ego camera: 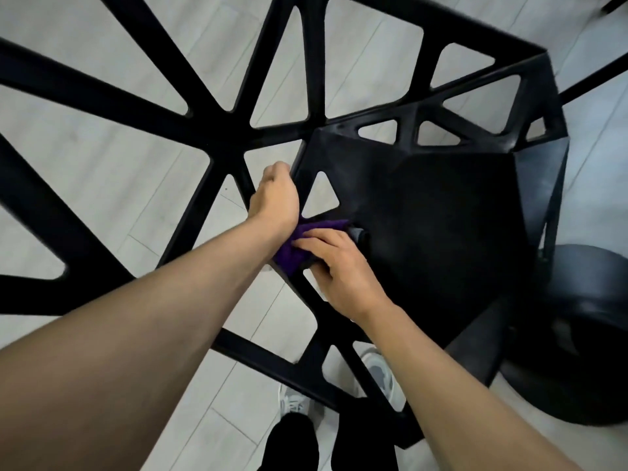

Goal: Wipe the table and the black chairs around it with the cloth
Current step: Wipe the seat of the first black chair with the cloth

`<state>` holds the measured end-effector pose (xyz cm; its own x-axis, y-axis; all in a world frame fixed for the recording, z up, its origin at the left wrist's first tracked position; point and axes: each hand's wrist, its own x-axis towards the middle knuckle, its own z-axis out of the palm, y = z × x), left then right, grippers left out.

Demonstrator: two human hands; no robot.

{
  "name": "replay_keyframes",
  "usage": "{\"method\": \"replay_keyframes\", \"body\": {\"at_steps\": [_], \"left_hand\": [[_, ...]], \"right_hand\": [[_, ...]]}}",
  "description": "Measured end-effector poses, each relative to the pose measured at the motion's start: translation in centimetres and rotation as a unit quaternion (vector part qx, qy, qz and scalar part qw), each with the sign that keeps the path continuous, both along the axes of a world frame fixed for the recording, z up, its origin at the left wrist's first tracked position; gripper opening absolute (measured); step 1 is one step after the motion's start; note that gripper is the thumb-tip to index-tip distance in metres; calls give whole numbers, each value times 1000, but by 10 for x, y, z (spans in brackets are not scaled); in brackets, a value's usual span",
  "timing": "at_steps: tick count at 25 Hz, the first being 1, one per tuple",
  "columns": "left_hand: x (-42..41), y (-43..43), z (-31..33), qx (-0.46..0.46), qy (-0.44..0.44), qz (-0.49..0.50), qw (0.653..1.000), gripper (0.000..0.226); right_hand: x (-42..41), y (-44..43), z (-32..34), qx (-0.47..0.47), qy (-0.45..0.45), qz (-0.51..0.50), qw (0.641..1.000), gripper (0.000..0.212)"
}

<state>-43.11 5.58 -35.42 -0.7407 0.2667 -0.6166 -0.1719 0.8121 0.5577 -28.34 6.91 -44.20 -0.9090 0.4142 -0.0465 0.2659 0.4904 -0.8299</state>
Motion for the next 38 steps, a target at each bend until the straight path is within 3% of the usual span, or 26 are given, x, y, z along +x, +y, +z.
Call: {"method": "replay_keyframes", "body": {"at_steps": [3,6,11,15,18,21,25,27,29,32,34,38], "left_hand": [[8,-2,3,-56,28,-58,996,45],[15,-4,1,-57,25,-71,996,46],[27,-10,1,-79,-1,-133,988,55],[28,-10,5,-91,-1,-166,982,52],[26,-13,2,-93,13,-196,976,54],[28,-14,-5,-97,28,-228,968,55],[26,-12,-12,-119,46,-261,957,57],[27,-14,-18,-170,85,-317,929,58],[41,-19,-23,-195,156,-413,876,58],[83,-20,-36,-66,180,-549,814,62],[106,-11,-46,-38,171,-576,798,66],[127,-2,-57,-88,188,-590,780,73]], "right_hand": [[37,-9,12,-42,-38,37,998,44],[92,-8,28,-73,-79,47,993,46],[156,-10,57,-62,-130,26,989,47],[133,-20,53,-131,-129,-110,977,50],[88,-39,50,-151,-103,-104,978,47],[81,-48,50,-125,-104,-65,985,43],[146,-33,52,5,-121,-52,991,42],[195,-23,49,67,-149,-118,980,45],[233,-21,50,97,-174,-185,962,51],[245,-14,44,117,-163,-225,953,56],[220,17,34,124,-138,-277,943,56],[153,120,18,124,-95,-385,910,50]]}}
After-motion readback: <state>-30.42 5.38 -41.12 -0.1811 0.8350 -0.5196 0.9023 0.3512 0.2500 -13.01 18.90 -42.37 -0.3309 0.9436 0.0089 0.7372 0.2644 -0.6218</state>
